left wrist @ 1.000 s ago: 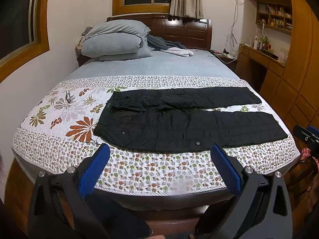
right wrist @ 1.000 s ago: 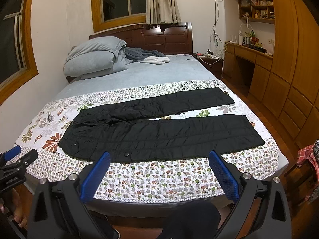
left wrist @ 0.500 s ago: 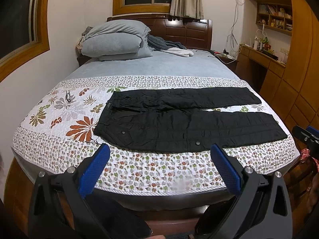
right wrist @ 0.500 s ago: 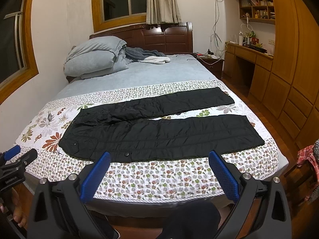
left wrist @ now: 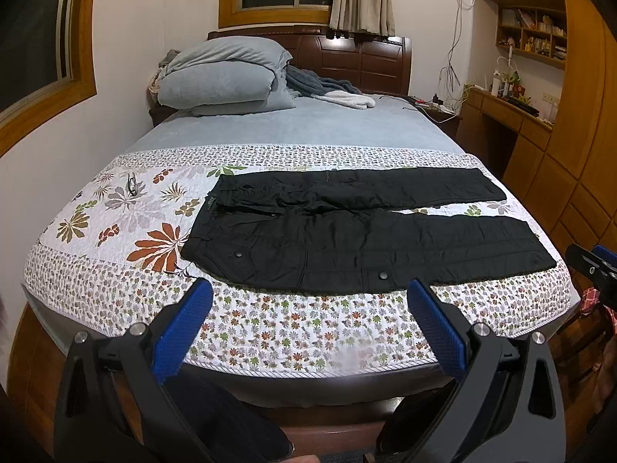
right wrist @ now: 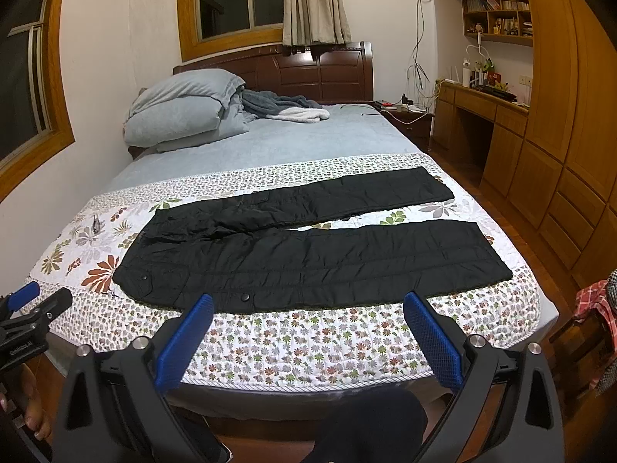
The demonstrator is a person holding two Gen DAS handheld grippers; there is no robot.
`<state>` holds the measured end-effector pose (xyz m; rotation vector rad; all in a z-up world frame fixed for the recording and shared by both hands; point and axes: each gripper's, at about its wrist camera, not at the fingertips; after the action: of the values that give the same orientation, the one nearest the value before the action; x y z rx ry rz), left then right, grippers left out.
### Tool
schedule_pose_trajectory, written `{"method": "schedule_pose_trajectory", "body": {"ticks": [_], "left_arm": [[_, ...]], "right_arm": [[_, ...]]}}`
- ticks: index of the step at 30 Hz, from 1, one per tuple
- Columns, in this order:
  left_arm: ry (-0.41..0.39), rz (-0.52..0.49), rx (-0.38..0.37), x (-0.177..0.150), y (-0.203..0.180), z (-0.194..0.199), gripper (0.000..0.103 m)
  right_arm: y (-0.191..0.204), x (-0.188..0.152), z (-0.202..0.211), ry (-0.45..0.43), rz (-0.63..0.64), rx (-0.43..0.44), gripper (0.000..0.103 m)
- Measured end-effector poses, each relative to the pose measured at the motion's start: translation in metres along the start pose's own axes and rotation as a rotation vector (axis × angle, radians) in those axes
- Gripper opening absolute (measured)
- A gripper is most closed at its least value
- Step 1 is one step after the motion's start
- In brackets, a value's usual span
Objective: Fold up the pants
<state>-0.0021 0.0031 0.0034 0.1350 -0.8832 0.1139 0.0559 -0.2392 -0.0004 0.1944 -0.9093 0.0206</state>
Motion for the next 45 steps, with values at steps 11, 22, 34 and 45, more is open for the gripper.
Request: {"method": "schedule_pose_trajectory", "body": {"ticks": [11, 22, 34, 45], "left_arm": [[-0.001, -0.001, 0.001, -0.001, 0.0005, 0.0001, 0.1], [0.0, 0.003, 0.001, -0.0016, 0.0019, -0.0013, 0.1], [0.001, 0.002, 0.001, -0.0019, 0.0016, -0.0013, 0.1], [0.016, 0.0, -0.05, -0.0028, 0.003, -0.0082, 0.1]], "right_arm": [[0.0, -0.0021, -0.0012, 0.003, -0.001, -0.001, 0.1], [-0.0001, -0.0022, -0.0012, 0.003, -0.001, -0.001, 0.1], [0.0007, -0.0054, -0.0037, 0.008, -0.002, -0.002, 0.1], [-0.0013, -0.0074, -0.0088, 0.013, -0.01, -0.007, 0.1]]}}
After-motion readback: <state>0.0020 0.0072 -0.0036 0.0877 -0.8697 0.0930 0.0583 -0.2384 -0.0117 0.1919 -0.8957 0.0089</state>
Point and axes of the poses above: each gripper's, at about its wrist camera, not at the fingertips, and z roughly against the way its jaws point, y to its left, x to its top, and after that the axes turned 9 degrees about x, right-handed
